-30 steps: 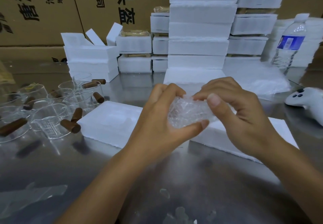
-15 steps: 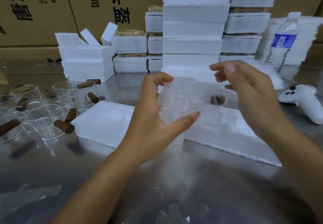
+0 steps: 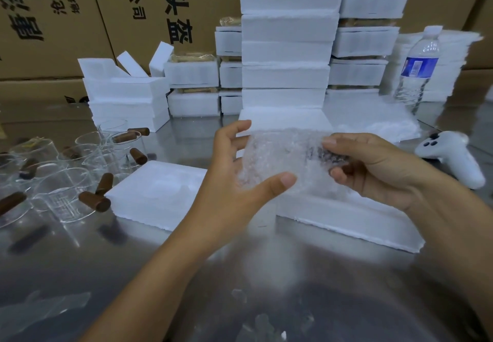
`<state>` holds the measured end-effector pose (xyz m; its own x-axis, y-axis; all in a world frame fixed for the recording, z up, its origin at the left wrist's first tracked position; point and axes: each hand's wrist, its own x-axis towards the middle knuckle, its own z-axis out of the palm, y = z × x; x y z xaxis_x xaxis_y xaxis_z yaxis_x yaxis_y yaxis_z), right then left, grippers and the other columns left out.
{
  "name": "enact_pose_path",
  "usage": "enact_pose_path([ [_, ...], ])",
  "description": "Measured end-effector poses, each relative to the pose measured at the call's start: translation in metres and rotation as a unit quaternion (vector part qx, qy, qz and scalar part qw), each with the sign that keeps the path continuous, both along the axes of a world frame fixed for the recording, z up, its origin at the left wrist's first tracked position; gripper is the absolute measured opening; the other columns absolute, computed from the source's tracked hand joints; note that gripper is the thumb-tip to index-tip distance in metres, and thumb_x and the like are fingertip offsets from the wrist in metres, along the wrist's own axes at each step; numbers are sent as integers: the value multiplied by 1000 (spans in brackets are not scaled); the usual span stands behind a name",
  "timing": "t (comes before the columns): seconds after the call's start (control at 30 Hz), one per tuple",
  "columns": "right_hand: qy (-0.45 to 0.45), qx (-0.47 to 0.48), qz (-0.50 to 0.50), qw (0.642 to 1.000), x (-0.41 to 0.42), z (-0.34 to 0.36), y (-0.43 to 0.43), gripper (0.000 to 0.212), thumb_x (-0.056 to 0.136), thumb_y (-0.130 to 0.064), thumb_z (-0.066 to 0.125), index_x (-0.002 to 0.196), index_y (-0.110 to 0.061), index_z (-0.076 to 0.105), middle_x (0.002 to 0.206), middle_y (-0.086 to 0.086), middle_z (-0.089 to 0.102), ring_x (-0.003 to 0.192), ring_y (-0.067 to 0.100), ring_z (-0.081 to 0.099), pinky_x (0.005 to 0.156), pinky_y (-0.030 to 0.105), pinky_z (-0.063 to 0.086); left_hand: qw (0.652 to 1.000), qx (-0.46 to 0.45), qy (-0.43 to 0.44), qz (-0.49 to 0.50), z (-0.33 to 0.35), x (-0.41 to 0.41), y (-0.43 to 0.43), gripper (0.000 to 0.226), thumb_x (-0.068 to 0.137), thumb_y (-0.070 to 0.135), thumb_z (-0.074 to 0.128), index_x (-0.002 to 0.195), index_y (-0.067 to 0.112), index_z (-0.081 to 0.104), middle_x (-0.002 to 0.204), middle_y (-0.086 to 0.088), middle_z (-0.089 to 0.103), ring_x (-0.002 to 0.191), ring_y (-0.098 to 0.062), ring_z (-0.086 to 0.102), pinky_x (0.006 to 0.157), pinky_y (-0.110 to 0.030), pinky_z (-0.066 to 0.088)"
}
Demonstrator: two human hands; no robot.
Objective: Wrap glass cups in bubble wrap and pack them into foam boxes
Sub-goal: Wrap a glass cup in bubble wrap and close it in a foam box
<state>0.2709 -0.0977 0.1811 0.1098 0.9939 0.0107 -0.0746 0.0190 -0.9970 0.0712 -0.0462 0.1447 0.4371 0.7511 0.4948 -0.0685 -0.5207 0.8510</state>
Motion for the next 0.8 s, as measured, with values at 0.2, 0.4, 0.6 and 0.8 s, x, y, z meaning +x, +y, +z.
enact_pose_path([
  [0.2, 146, 32, -160, 976, 23, 14, -1, 29, 66, -16, 67, 38, -17, 60, 50, -6, 57, 31, 2, 39, 32, 10, 34, 995, 58, 82, 23, -6, 1, -1, 67, 63, 64, 66, 120, 53, 32, 117, 35, 46, 117, 10, 47, 93, -7, 40],
  [0.4, 49, -13, -198, 979, 42, 9, -1, 47, 83, -10, 60, 36, -15, 60, 46, -4, 57, 29, 4, 36, 33, 10, 32, 927, 244, 283, 32, -11, 2, -7, 27, 88, 46, 55, 114, 38, 56, 122, 24, 54, 116, 7, 44, 95, -10, 36],
  [0.6, -72, -33, -149, 986, 37, -4, 8, 33, 78, -7, 67, 46, -13, 66, 54, 2, 65, 32, 7, 46, 38, 13, 43, 905, 266, 330, 30, -14, 2, -8, 26, 92, 42, 55, 117, 37, 58, 122, 20, 56, 113, 4, 43, 91, -13, 37],
  [0.8, -103, -51, -30, 993, 29, -10, 7, 16, 56, -22, 72, 68, -12, 70, 64, -2, 67, 51, 15, 66, 49, 17, 52, 921, 256, 290, 51, -8, 1, -6, 8, 91, 38, 57, 91, 31, 62, 87, 16, 62, 87, -3, 53, 75, -28, 46],
])
